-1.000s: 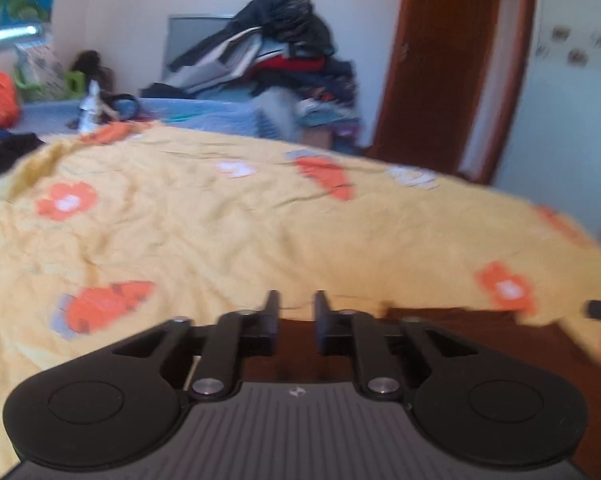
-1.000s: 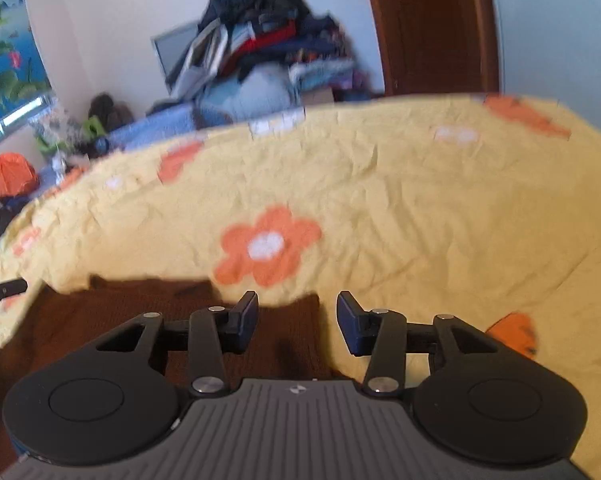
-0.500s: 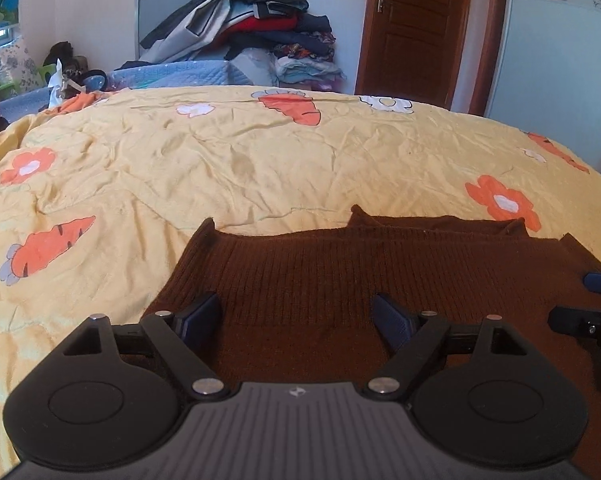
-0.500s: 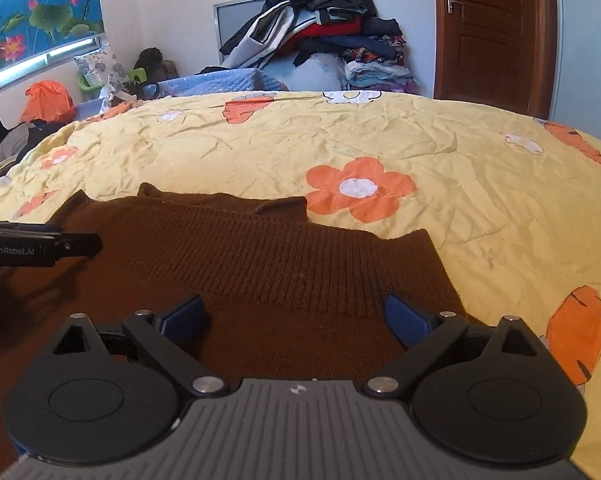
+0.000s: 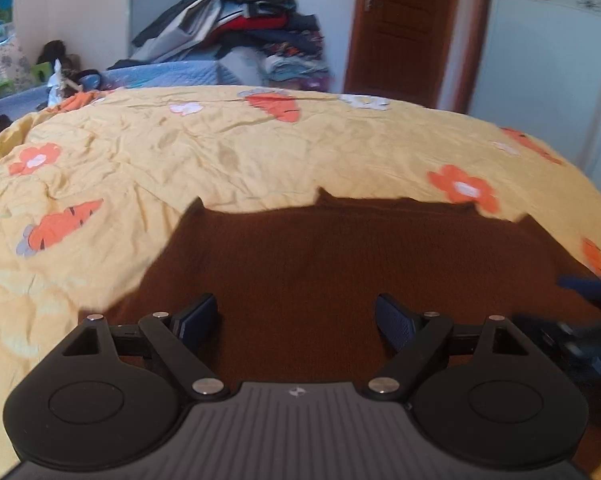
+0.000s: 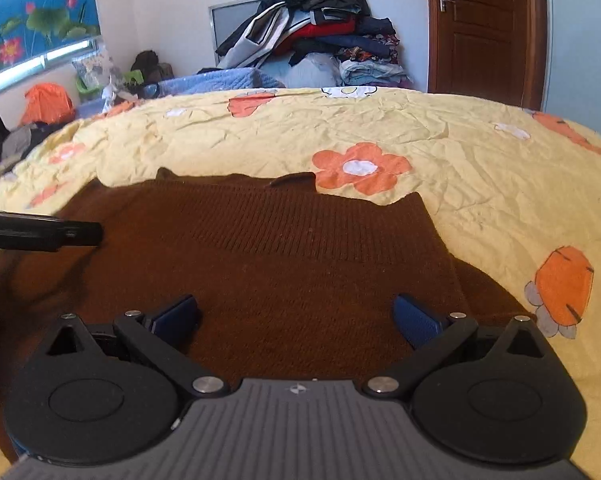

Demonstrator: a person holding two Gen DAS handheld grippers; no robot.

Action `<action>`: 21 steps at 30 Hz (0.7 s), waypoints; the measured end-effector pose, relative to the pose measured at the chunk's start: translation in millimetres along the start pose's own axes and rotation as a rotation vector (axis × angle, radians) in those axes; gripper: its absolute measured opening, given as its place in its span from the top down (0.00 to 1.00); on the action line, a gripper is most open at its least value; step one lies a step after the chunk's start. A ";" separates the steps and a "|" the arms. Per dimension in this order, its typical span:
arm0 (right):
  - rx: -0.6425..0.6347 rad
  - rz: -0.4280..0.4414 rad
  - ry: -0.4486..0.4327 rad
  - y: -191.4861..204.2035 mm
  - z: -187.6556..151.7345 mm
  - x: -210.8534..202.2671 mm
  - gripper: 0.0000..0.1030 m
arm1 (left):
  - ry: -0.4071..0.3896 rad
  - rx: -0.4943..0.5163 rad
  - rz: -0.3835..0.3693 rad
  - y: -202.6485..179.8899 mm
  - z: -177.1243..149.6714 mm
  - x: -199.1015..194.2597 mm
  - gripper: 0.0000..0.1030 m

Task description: Fold small clothes

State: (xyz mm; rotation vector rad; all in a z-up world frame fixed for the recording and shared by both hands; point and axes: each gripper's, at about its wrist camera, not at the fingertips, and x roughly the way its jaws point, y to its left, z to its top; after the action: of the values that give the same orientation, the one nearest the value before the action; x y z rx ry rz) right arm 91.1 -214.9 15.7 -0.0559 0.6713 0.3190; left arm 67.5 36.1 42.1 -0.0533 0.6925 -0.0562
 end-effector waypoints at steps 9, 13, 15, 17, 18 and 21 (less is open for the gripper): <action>0.012 -0.007 -0.012 0.1 -3.9 0.6 0.00 | -0.070 0.027 -0.043 8.3 -33.0 -5.0 0.07; 0.024 -0.005 -0.022 0.5 -5.8 0.2 0.00 | -0.073 0.043 -0.030 4.3 -34.2 -6.3 0.07; 0.030 -0.006 -0.026 -0.2 -5.9 0.2 0.00 | -0.079 0.032 -0.033 6.2 -34.6 -7.4 0.07; 0.028 -0.008 -0.025 0.9 -6.5 0.1 0.00 | -0.083 0.032 -0.029 6.4 -34.9 -8.2 0.07; 0.028 -0.009 -0.025 1.2 -6.7 0.0 0.00 | -0.084 0.032 -0.027 6.5 -35.1 -8.6 0.07; 0.029 -0.009 -0.025 1.6 -7.0 -0.5 0.00 | -0.086 0.032 -0.021 6.6 -35.3 -9.3 0.07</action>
State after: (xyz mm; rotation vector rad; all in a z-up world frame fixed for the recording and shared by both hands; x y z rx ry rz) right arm 86.0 -214.7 10.6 -0.0275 0.6503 0.3013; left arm 38.0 42.2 20.5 -0.0323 0.6047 -0.0850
